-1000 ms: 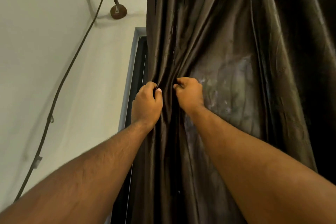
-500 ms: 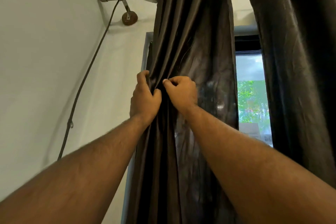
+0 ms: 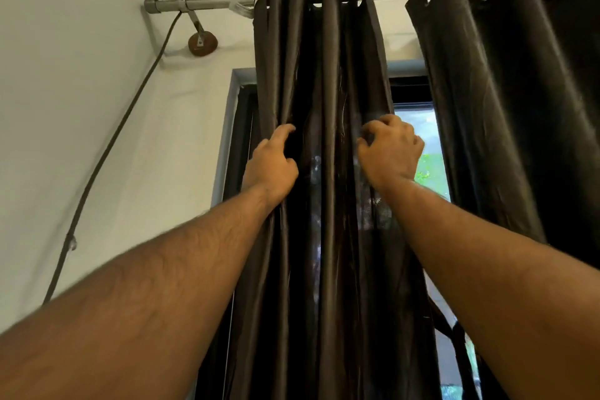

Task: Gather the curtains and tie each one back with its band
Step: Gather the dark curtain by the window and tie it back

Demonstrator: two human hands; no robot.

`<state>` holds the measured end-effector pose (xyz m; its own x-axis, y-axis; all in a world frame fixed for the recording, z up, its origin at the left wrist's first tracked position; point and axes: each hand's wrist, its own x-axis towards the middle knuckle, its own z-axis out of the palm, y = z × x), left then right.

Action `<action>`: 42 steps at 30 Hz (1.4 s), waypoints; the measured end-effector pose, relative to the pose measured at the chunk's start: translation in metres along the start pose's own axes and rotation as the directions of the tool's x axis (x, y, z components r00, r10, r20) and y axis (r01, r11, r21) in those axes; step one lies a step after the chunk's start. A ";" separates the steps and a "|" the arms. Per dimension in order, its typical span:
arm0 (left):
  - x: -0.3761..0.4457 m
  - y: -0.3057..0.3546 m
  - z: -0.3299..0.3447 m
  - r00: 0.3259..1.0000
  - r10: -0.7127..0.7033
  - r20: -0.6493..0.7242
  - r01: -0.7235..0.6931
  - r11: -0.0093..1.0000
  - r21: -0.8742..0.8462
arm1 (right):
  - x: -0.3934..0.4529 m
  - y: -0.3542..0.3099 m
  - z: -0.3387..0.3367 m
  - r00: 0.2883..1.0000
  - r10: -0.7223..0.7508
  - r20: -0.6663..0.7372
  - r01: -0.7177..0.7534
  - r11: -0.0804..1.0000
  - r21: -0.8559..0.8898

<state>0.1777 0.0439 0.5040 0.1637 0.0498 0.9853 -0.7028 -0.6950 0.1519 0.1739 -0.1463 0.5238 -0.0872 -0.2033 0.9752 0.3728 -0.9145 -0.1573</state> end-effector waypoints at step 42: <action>0.142 -0.057 -0.070 0.998 -0.070 -0.005 0.052 0.795 -0.605 | 0.100 -0.134 0.107 0.986 -0.108 0.130 -0.041 0.597 0.801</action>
<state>0.1923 0.1408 0.6412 0.2085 0.1020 0.9727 -0.9686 -0.1158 0.2198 0.2136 -0.0064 0.6595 -0.0057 -0.0560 0.9984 0.9663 -0.2574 -0.0089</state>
